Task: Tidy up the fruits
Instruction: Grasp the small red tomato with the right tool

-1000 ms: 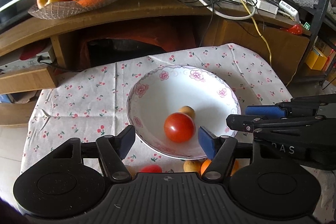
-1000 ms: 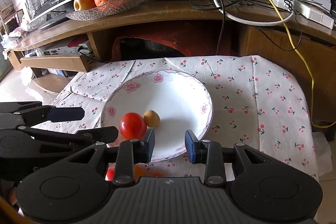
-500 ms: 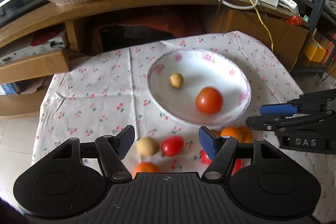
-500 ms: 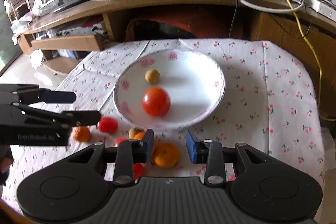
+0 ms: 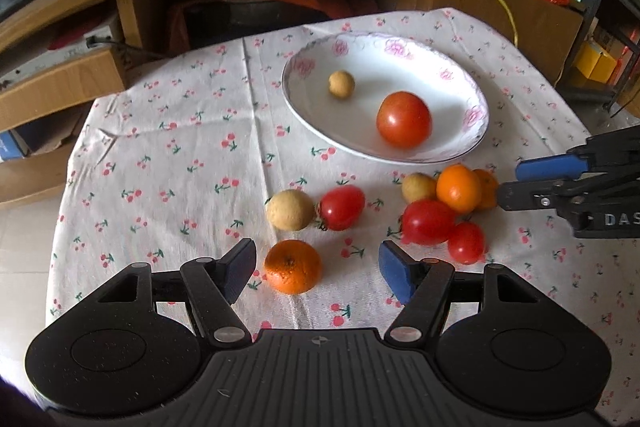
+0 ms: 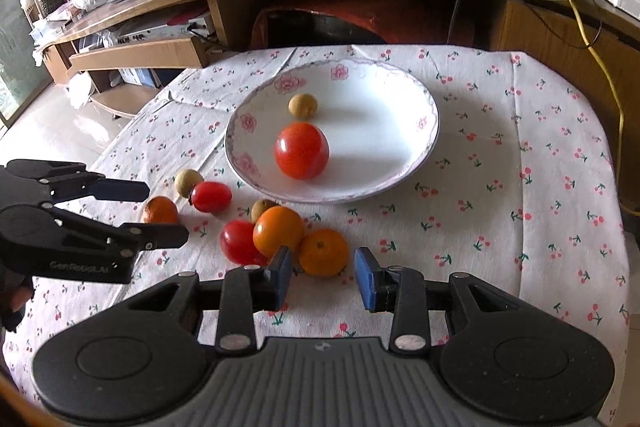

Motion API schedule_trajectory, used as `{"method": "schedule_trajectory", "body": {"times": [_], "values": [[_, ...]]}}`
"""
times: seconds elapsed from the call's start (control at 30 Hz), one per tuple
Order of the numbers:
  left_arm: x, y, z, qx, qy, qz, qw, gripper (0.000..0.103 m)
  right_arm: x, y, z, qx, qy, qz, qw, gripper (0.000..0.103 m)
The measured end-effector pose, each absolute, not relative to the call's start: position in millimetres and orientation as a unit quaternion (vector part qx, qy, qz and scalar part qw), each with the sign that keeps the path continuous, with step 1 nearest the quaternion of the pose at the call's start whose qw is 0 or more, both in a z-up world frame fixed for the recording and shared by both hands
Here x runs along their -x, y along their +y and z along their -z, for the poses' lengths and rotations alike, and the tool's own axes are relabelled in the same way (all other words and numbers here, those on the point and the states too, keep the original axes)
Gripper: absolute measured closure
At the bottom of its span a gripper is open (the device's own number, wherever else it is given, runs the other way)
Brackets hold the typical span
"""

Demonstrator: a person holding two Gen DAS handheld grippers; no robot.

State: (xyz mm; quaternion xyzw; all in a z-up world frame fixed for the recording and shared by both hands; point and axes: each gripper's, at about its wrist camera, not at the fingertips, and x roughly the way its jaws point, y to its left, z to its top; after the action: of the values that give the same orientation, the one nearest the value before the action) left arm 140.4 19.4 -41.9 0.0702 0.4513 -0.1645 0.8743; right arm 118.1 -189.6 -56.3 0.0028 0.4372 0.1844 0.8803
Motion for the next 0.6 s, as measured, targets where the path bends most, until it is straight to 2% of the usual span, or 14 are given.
{"method": "schedule_trajectory", "body": {"times": [0.3,0.4,0.47,0.6], "values": [[-145,18,55,-0.076,0.465,0.154,0.869,0.033,-110,-184,62,-0.003,0.45,-0.207,0.869,0.068],[-145,17,55,-0.078,0.461,0.152,0.871,0.038,-106,-176,65,-0.001,0.455,-0.22,0.863,0.067],[-144,17,54,-0.078,0.459,0.153,0.872,0.048,-105,-170,66,0.003,0.456,-0.229,0.86,0.067],[-144,17,53,-0.079,0.457,0.152,0.873,0.051,-106,-160,70,0.008,0.457,-0.232,0.859,0.067]]}}
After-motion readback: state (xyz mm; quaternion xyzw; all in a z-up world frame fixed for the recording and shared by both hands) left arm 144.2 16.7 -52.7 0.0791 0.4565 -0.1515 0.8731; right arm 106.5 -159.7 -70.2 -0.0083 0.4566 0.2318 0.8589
